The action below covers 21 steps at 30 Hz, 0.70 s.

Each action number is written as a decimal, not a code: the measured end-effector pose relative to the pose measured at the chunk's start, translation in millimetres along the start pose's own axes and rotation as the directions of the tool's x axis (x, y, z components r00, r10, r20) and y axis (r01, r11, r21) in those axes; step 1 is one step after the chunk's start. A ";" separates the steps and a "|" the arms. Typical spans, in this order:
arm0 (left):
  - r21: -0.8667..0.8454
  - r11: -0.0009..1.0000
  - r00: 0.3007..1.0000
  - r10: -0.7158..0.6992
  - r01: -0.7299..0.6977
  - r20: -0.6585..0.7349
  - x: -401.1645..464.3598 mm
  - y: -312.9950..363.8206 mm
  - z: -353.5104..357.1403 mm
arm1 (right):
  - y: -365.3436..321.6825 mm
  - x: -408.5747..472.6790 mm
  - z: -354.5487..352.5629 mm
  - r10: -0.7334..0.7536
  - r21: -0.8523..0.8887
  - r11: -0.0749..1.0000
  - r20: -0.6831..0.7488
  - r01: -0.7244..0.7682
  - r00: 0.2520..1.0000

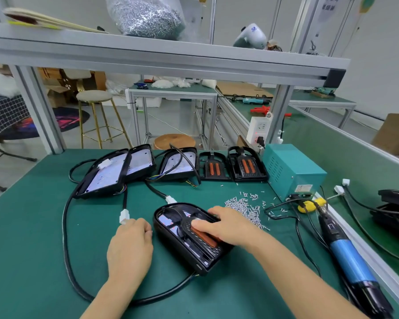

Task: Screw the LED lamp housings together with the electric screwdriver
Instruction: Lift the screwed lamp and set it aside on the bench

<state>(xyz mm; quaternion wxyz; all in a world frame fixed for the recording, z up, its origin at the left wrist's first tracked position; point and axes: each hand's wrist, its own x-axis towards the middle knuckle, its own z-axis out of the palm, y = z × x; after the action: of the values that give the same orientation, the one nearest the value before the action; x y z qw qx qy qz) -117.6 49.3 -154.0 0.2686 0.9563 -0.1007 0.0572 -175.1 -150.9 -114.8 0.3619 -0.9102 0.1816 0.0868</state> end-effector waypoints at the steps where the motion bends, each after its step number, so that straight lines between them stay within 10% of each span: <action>1: 0.038 0.999 1.000 0.018 -0.018 0.002 -0.6 0.6 0.7 | 1.0 2.0 0.0 0.017 0.113 0.993 0.029 -0.020 0.999; 5: 0.089 0.995 0.999 0.042 -0.045 0.027 -1.7 2.9 3.2 | 2.5 -6.1 -1.8 0.012 0.368 0.927 0.146 -0.066 0.989; 12: 0.013 0.990 0.990 0.140 -0.140 -0.001 -8.8 33.8 6.1 | -12.8 -37.1 -41.3 -0.159 0.545 0.818 -0.094 0.184 0.983; 21: -0.723 0.682 0.961 0.256 -0.104 0.103 -20.6 54.9 2.4 | -31.8 -33.1 -29.8 -0.102 0.814 0.550 -0.158 0.187 0.982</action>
<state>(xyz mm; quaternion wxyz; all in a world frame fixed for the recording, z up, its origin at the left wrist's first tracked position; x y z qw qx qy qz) -149.8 5.6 -131.9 0.5985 0.7640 -0.2346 -0.0542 -192.2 -141.3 -63.7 0.7424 -0.6499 0.1419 -0.0801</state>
